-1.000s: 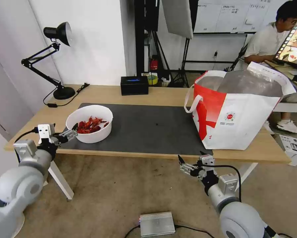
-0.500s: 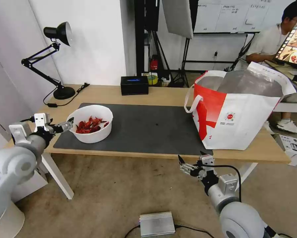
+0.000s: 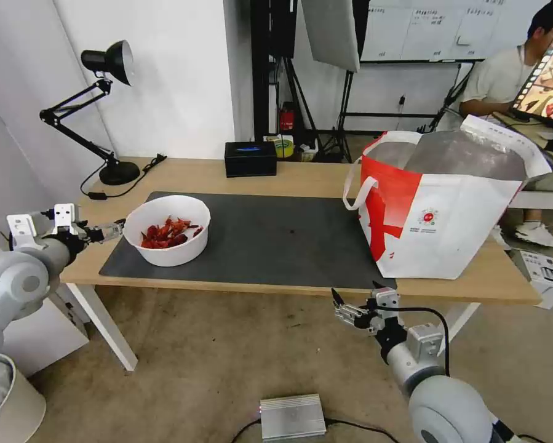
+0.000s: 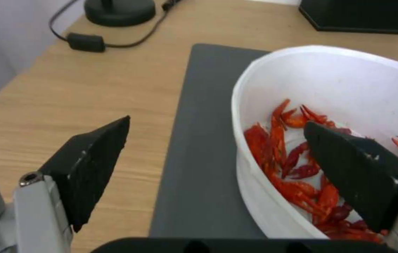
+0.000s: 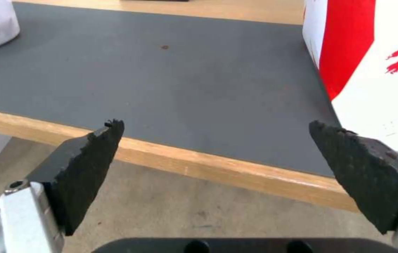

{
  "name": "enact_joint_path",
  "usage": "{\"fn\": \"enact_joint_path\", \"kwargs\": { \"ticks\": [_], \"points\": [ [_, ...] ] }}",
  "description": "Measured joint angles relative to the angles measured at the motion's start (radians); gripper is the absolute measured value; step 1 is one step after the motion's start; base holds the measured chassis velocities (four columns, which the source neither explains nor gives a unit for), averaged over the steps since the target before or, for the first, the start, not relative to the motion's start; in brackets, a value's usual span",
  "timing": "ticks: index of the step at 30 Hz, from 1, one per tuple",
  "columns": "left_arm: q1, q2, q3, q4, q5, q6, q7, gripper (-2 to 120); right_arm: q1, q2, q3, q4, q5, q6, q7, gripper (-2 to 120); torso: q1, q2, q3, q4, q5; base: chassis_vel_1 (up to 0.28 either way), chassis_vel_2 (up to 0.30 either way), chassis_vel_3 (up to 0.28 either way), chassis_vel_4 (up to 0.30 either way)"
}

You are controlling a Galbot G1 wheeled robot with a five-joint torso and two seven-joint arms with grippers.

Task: Pick up the trash from the table and place it into the takeout bag.

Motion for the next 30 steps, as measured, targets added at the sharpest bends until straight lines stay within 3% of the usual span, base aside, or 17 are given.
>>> {"fn": "enact_joint_path", "kwargs": {
  "ticks": [14, 24, 30],
  "points": [
    [-0.079, -0.034, 0.092, 0.041, -0.016, 0.050, 0.007, 100, 0.000, 0.000, 0.000, 0.000, 0.000, 0.000, 0.000, 100, 0.000, 0.000, 0.000, 0.0000, 0.0001, 0.000, 0.000, 0.000, 0.000],
    [-0.139, -0.058, 0.145, 0.065, -0.017, 0.099, -0.030, 100, 0.000, 0.000, 0.000, 0.000, 0.000, 0.000, 0.000, 100, 0.000, 0.000, 0.000, 0.0000, 0.0001, 0.000, 0.000, 0.000, 0.000],
    [-0.146, -0.057, 0.150, 0.069, -0.018, 0.122, -0.045, 87, 0.000, 0.000, 0.000, 0.000, 0.000, 0.000, 0.000, 100, 0.000, 0.000, 0.000, 0.0000, 0.0002, 0.000, 0.000, 0.000, 0.000]
  ]
}}
